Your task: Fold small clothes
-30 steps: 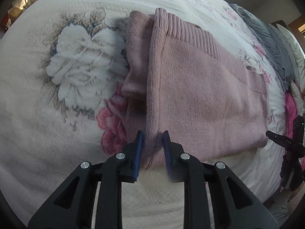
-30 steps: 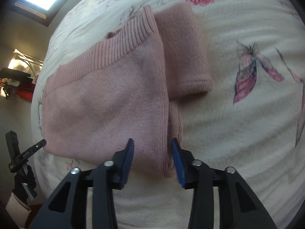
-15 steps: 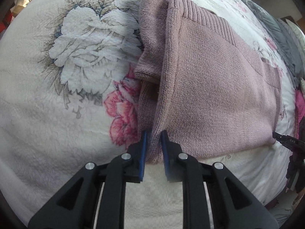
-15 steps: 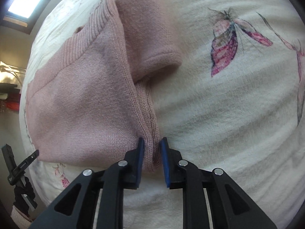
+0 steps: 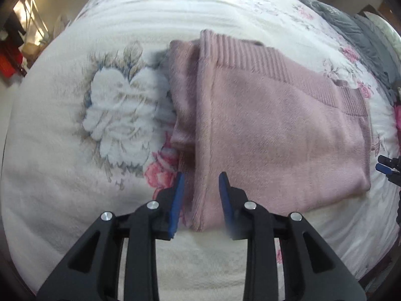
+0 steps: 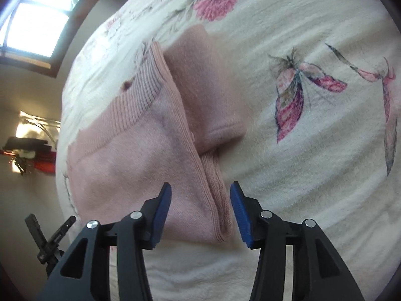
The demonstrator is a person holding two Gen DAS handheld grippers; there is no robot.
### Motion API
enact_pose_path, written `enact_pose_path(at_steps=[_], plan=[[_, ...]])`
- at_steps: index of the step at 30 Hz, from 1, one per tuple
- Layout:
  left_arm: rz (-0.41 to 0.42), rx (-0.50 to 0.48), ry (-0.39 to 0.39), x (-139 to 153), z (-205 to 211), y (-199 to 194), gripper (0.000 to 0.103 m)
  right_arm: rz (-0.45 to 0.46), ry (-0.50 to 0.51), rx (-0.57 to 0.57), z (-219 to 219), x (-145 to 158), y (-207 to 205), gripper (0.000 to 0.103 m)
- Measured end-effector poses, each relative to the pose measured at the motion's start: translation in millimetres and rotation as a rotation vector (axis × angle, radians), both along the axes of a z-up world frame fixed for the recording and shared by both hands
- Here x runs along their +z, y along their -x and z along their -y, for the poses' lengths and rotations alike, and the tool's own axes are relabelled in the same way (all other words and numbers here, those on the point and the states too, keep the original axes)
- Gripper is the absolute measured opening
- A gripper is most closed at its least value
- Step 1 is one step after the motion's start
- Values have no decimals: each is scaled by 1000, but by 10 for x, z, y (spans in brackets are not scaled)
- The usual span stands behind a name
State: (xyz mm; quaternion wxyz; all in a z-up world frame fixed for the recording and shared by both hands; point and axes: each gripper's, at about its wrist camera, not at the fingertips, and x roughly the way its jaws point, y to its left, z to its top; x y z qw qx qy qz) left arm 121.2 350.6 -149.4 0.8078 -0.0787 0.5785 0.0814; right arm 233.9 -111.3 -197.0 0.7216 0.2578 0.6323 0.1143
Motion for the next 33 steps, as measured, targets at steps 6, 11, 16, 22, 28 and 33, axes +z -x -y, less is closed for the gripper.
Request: enact_pose_path(at_steps=[6,11,16,22,28,33], plan=[[61,-41,97,137,299,-442,29,-78,-82,-24,-22,-260,-255,52],[22,-91,136,-80,585,-792,29,-123,-132,-42,-29,-495,-361,53],[-46,-70,165,-394,643,-989,29,-140,-196,-88,44,-648,-379,54],[-59,-42,203,-479,567,-1034,30,-133,-256,-102,91,-715,-356,52],[-69,-36,215,-507,554,-1054,30,-144,-233,-107,-3,-751,-435,57],[-84,-26,231,-542,555,-1101,31,-117,-157,-48,-271,-683,-529,62]])
